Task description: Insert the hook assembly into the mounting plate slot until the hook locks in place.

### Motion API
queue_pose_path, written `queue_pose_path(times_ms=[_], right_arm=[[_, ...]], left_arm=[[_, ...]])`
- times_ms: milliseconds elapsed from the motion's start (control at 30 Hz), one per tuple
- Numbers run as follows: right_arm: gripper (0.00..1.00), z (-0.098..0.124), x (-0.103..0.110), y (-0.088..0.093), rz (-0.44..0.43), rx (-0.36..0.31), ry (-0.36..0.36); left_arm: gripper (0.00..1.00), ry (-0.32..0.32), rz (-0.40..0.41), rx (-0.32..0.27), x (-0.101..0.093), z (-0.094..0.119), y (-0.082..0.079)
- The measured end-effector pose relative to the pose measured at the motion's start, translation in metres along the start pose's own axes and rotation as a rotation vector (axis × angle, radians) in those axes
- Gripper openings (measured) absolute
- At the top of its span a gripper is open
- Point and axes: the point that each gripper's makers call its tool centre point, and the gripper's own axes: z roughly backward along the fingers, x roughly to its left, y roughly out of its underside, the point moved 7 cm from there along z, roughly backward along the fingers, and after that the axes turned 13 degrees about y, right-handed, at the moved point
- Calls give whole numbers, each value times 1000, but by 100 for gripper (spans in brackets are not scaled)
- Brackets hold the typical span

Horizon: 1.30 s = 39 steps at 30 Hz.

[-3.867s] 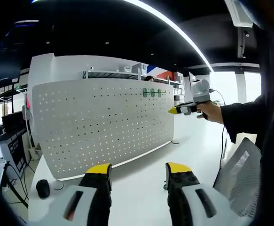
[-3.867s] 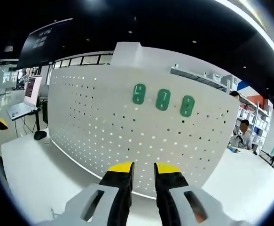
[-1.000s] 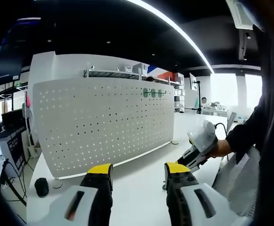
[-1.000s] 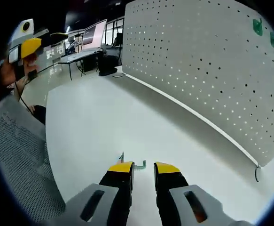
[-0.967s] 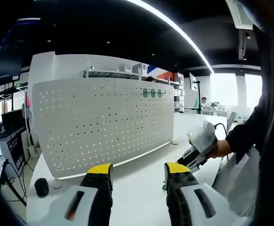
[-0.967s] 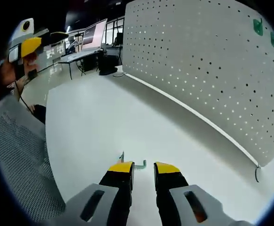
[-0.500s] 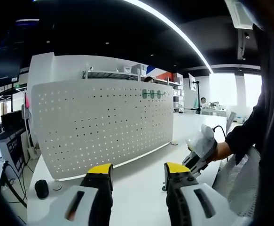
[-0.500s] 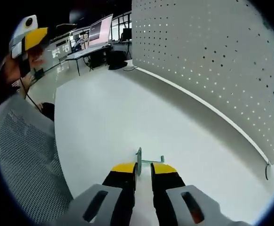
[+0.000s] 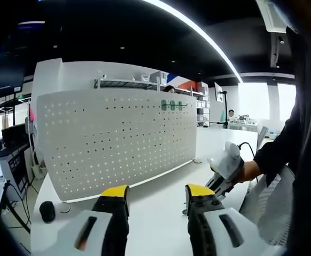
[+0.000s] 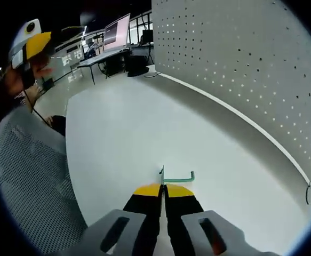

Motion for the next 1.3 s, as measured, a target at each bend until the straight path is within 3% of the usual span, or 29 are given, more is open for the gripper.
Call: queue_pose_path(times_ms=[200, 367, 500, 700, 900, 1300], right_arm=[[0, 5, 1, -8, 30, -42, 6], [0, 15, 2, -25, 63, -132, 17], [0, 20, 4, -31, 97, -166, 19], [0, 26, 7, -37, 137, -202, 18], [0, 34, 14, -45, 178, -249, -1], [0, 47, 43, -58, 301, -352, -115]], left_arm=[[43, 11, -2, 4, -2, -2, 0], [43, 21, 7, 13, -2, -4, 2], [43, 38, 29, 23, -2, -5, 4], [43, 98, 83, 47, -4, -9, 11], [42, 221, 169, 110, -10, -15, 22], [33, 318, 233, 146, -3, -30, 27]])
